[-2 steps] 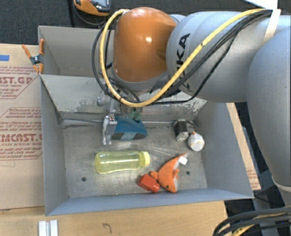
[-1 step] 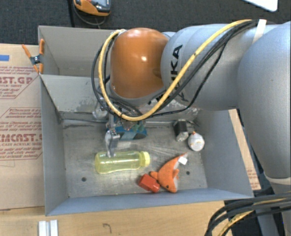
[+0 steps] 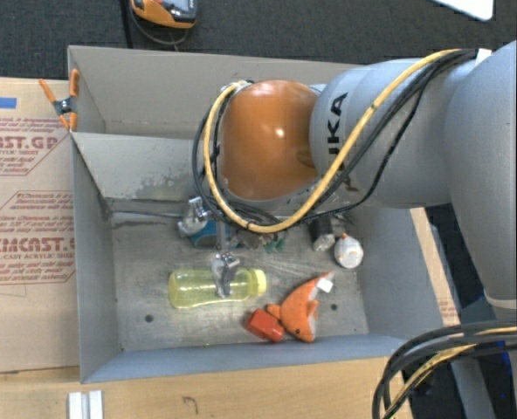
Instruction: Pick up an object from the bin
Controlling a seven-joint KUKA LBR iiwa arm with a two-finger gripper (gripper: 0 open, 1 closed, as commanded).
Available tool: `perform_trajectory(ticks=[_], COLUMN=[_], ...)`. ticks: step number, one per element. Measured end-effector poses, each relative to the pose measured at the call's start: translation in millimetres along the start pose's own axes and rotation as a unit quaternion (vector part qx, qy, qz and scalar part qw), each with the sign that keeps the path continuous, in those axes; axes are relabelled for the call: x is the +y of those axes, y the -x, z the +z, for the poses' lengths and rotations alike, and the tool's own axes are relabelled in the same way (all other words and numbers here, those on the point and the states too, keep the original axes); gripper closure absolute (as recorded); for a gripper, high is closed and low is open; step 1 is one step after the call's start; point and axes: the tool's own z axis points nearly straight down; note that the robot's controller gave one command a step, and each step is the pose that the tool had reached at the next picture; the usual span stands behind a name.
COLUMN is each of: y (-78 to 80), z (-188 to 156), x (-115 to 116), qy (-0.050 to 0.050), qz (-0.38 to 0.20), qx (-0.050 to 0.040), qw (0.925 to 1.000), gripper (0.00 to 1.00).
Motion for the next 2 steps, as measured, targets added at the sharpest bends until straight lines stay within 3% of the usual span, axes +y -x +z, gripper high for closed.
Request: perform_trajectory(ticks=[1,2], y=[-25.6,-25.6], z=[78.5,78.6], x=[29.9,30.0], qy=[-0.007,-0.007], qz=[-0.071,-0.071], qx=[-0.0021,-0.0024], qw=[0.9974,0.9974], gripper=[1.0,1.0])
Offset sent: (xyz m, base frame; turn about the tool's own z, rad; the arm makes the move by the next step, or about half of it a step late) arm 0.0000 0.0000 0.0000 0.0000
